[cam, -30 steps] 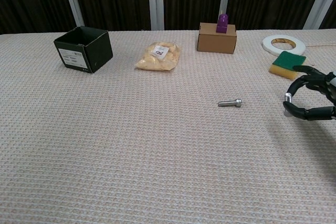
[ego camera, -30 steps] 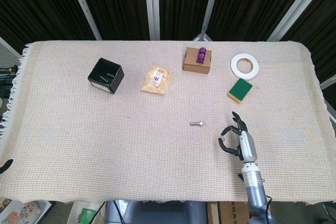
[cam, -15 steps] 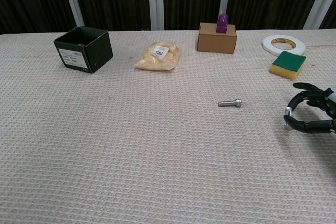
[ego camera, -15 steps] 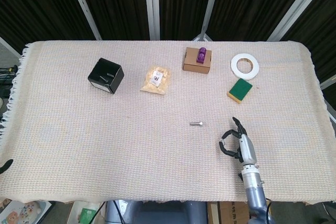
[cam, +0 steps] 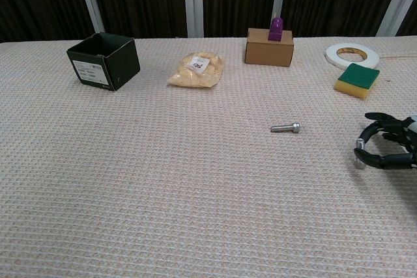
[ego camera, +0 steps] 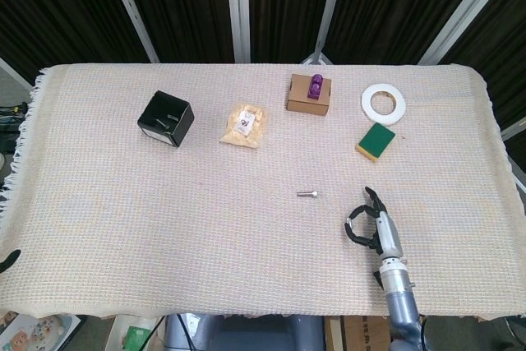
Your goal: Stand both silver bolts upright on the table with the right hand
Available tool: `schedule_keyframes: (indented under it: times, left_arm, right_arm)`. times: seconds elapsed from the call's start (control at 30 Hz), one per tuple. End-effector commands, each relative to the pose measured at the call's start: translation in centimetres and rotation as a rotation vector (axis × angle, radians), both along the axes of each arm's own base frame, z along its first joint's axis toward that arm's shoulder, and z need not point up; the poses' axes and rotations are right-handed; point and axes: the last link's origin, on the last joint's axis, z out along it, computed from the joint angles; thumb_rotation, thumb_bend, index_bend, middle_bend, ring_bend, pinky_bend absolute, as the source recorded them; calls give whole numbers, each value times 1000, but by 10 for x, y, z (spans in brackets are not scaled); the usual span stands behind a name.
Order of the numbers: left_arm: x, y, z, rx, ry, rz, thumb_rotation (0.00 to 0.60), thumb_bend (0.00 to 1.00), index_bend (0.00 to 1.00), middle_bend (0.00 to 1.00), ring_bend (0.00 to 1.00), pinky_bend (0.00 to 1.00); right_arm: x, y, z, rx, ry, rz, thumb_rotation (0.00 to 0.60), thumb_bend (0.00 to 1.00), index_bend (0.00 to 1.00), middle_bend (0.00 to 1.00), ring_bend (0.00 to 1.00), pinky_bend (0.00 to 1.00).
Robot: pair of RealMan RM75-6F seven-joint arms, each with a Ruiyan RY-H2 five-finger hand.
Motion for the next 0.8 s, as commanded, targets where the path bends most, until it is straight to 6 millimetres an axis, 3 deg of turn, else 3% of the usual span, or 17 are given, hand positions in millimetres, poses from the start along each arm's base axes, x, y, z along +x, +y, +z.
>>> schedule_keyframes:
  times: [0.03, 0.8]
  left_arm:
    - [0, 0, 0, -1, 1, 0, 600, 122, 81, 37, 0, 137]
    - [0, 0, -1, 0, 3, 0, 600, 122, 81, 36, 0, 137]
  right_arm:
    - [0, 0, 1, 8, -4, -2, 600, 399, 658, 69, 37, 0]
    - [-2, 0, 6, 44, 13, 2, 600, 400, 592, 68, 13, 0]
